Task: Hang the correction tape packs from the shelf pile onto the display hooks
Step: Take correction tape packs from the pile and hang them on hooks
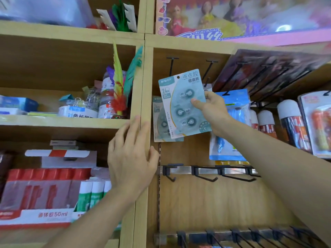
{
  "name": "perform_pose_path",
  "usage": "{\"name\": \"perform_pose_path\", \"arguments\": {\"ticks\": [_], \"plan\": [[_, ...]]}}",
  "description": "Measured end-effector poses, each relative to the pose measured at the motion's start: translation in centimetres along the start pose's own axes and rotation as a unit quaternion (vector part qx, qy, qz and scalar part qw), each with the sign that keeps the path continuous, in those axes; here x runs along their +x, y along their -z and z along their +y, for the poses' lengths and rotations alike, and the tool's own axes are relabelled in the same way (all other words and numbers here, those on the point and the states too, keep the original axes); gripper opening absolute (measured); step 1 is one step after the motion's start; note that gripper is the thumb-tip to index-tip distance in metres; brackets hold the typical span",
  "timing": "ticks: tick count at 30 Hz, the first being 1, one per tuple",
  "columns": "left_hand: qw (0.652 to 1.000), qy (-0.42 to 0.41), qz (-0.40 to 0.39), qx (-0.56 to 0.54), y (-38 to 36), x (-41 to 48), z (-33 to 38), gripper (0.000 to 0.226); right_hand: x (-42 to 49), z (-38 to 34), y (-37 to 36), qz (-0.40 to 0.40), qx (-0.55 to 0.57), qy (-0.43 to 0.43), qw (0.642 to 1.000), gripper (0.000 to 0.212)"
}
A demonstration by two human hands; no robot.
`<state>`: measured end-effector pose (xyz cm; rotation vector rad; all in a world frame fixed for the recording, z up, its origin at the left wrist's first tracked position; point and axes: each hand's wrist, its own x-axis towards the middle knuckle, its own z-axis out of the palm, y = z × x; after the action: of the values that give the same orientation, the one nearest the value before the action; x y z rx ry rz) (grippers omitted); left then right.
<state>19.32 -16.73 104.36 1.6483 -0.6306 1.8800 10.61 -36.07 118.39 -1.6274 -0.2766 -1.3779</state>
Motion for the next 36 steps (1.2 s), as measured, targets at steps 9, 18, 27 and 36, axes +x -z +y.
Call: {"name": "perform_pose_path", "arguments": {"ticks": [9, 18, 27, 36], "plan": [[1.0, -0.014, 0.014, 0.006, -0.2, -0.2, 0.0, 0.058, 0.6, -0.2, -2.9, 0.04, -0.078, 0.062, 0.994, 0.018], [1.0, -0.012, 0.013, 0.002, -0.2, -0.2, 0.0, 0.057, -0.6, 0.4, -3.3, 0.082, -0.089, 0.138, 0.983, 0.024], [1.0, -0.01, 0.003, -0.003, -0.2, -0.2, 0.0, 0.059, 0.0, 0.0, -4.1, 0.093, -0.034, 0.043, 0.994, 0.019], [1.0, -0.011, 0.005, -0.007, -0.2, -0.3, 0.0, 0.058, -0.6, -0.1, -3.1, 0.14, -0.127, 0.115, 0.975, 0.02]]}}
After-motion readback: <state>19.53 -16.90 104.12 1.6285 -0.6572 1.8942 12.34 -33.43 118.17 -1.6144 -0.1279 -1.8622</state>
